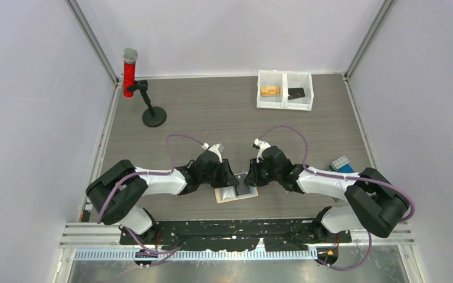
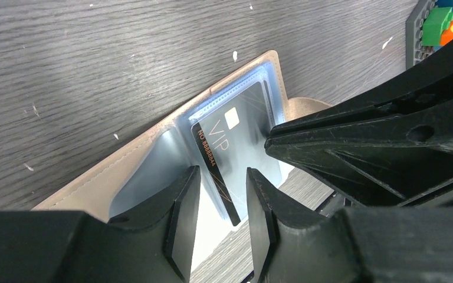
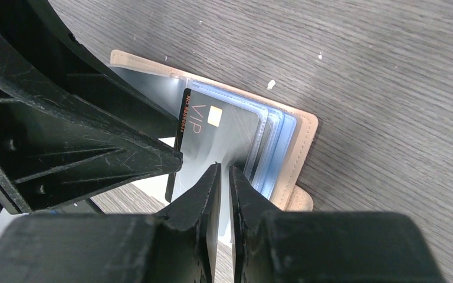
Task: Take the credit cards out of the card holder
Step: Remove the credit card from the card holder.
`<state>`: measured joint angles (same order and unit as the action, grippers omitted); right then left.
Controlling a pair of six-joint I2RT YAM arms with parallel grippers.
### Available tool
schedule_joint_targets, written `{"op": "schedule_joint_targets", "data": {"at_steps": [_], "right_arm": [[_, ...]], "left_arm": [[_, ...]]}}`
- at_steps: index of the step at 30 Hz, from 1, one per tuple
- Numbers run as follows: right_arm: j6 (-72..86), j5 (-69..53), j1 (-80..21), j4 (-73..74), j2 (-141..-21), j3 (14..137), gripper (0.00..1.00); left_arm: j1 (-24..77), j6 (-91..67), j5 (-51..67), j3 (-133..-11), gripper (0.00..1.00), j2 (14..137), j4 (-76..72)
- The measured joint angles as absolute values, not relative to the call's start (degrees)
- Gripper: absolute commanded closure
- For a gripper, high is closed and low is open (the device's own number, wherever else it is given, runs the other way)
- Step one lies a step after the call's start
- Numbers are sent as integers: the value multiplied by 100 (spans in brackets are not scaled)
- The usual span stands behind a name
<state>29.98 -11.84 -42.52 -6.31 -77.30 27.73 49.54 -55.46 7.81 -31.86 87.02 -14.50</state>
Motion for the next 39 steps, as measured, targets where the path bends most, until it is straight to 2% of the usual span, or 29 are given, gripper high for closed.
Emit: {"op": "schedule_joint_targets", "data": {"at_steps": [5, 14, 23, 33, 39], "right_arm": [[3033, -1184, -4252, -781, -7732, 2703, 83], [3081, -1186, -4252, -941, -7752, 2646, 83], [3164, -1168, -4252, -1007, -7765, 2620, 83], [3168, -1184, -4209, -1221, -7905, 2611, 84], [3183, -1275, -4143, -1413, -7970, 2571, 84]], "left_arm": [[4954, -5708, 773, -2947, 68, 8702, -1914], [4954, -5990, 799, -2683, 72, 8785, -2491], [4906, -6193, 812, -2530, 100, 8895, -2810], [4678, -6331, 1044, -2320, 100, 8890, -3127], [4556, -6329, 1216, -2268, 92, 8890, -3194]]}}
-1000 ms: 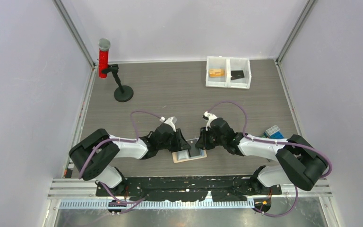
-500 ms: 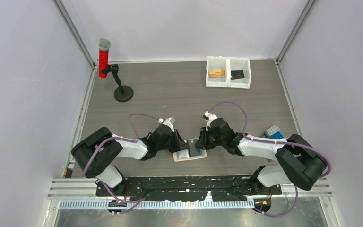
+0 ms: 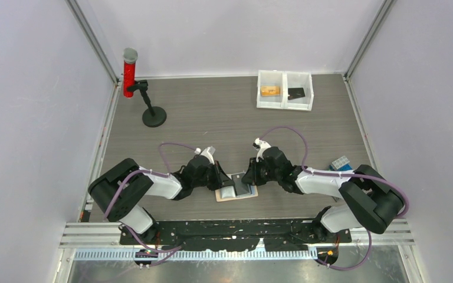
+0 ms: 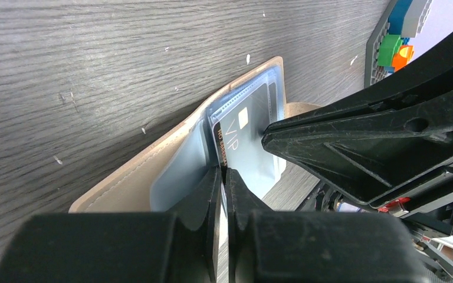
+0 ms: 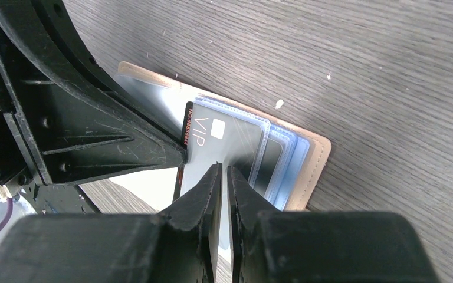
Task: Take the credit cards out of the card holder
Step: Remove the credit card from the card holder.
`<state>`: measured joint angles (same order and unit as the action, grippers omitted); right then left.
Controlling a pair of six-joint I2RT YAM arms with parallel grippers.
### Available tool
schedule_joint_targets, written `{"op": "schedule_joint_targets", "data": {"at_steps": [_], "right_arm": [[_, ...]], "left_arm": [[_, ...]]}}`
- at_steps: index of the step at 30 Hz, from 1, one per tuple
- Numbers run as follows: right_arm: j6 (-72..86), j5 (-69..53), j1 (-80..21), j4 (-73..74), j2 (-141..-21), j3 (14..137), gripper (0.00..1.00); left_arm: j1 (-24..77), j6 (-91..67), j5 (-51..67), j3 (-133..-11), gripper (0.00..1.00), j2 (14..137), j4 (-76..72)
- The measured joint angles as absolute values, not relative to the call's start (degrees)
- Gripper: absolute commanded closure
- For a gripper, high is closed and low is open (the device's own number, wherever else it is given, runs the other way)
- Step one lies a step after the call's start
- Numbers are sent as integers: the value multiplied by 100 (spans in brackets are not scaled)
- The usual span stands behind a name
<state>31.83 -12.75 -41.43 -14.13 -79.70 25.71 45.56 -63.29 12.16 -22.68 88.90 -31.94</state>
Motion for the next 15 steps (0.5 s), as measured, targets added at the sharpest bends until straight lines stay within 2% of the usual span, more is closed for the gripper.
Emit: {"op": "schedule_joint_targets", "data": {"at_steps": [3, 7, 10, 15], "right_arm": [[3183, -1299, -4139, -1470, -7979, 2550, 84], [3183, -1319, -4123, -1485, -7977, 2543, 84], [3181, -1323, -4121, -1485, -7977, 2543, 84], [3181, -1339, -4104, -1492, -7977, 2534, 84]], "left_arm": [[4534, -6283, 1284, -2268, 100, 8890, -3197], [4521, -6263, 1345, -2257, 100, 8892, -3221], [4510, -6263, 1354, -2233, 81, 8892, -3269], [4486, -6243, 1398, -2182, 78, 8890, -3345]]}}
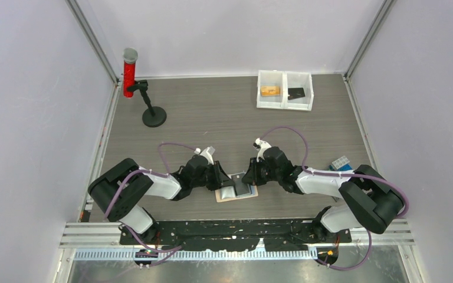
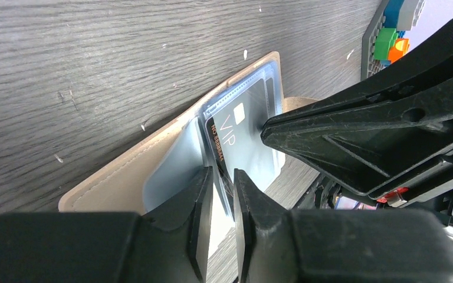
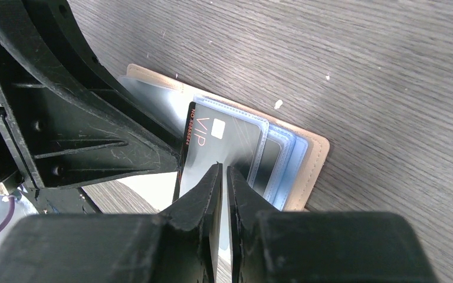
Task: Take the credit cards out of the card holder
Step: Remove the credit card from the card holder.
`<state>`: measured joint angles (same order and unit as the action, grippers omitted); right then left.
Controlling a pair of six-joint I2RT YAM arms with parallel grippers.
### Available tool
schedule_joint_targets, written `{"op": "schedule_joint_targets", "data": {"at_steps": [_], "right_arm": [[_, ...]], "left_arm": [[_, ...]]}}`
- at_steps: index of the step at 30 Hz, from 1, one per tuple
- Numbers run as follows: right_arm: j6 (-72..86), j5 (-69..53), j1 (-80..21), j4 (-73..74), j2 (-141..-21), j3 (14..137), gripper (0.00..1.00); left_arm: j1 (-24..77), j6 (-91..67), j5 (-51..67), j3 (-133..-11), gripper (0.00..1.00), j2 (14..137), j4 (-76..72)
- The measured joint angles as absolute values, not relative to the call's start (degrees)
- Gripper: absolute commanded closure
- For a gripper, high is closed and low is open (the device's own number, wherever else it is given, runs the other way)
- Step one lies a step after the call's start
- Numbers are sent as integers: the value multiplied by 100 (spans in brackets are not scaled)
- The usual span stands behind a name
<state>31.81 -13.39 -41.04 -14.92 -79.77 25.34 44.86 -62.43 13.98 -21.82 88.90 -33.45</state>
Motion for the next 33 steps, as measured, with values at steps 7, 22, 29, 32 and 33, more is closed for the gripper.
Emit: {"op": "schedule_joint_targets", "data": {"at_steps": [7, 22, 29, 32, 33], "right_arm": [[3183, -1341, -4091, -1540, -7977, 2502, 86], [3183, -1361, -4069, -1573, -7975, 2482, 86], [3183, -1363, -4036, -1566, -7964, 2480, 86], [3181, -1358, -4029, -1557, -7937, 2469, 86], [3181, -1358, -4025, -1557, -7931, 2460, 86]], "left_arm": [[4482, -6226, 1437, -2180, 81, 8890, -3358], [4458, -6130, 1450, -2180, 100, 8895, -3299], [4449, -5964, 1249, -2180, 100, 8506, -2692], [4449, -5909, 1168, -2180, 95, 8305, -2471], [4447, -5896, 1160, -2180, 90, 8272, -2447]]}}
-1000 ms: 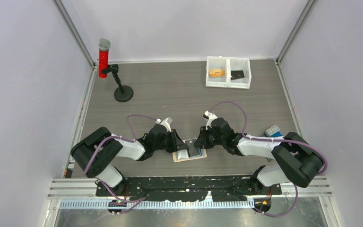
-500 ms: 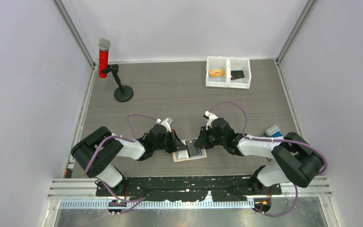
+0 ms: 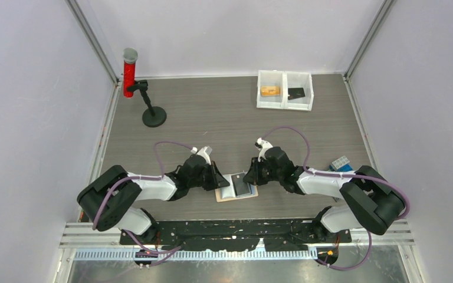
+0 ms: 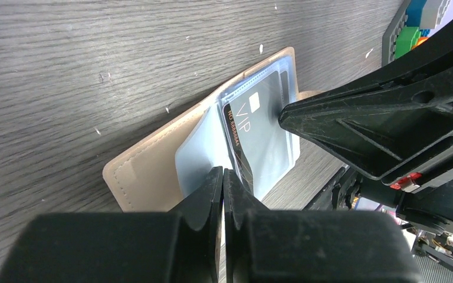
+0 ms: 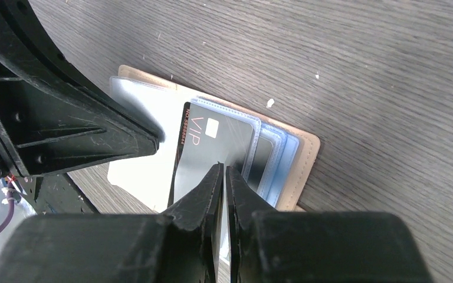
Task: Take the credit cards out of the card holder
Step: Remove the credit card from the card holder.
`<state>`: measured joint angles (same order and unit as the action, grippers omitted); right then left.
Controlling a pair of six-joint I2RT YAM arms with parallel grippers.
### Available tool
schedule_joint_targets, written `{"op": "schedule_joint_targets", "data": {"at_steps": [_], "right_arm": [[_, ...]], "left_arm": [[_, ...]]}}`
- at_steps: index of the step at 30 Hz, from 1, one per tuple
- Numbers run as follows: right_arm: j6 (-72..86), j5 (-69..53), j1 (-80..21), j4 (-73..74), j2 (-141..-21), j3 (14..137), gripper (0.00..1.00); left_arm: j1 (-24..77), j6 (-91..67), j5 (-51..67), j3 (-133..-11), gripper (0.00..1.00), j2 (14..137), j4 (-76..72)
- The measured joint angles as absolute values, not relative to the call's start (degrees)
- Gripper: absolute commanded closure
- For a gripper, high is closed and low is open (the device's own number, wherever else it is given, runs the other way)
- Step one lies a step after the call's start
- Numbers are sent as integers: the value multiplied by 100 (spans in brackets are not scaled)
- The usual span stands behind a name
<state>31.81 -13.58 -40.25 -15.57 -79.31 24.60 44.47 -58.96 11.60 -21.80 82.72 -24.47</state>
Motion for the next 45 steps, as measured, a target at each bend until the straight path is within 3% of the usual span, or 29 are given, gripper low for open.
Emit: {"op": "schedule_joint_targets", "data": {"at_steps": [6, 14, 20, 30, 37, 45], "right_arm": [[3177, -1328, -3988, -1415, -7797, 2414, 86], [3181, -1299, -3975, -1361, -7760, 2399, 86], [3181, -1299, -3972, -1380, -7758, 2386, 86], [3181, -1299, -3972, -1369, -7747, 2386, 86], [3179, -1284, -3972, -1284, -7690, 2381, 86], [3179, -1273, -3972, -1260, -7679, 2381, 86]], "left_arm": [[4451, -5865, 1184, -2180, 67, 8252, -2512], [4506, -6066, 1306, -2233, 63, 8705, -3122], [4528, -6163, 1328, -2237, 73, 8906, -3417], [4536, -6261, 1247, -2180, 100, 8973, -3470], [4536, -6254, 1229, -2180, 100, 8930, -3426], [4536, -5948, 899, -2185, 100, 8180, -2355]]}}
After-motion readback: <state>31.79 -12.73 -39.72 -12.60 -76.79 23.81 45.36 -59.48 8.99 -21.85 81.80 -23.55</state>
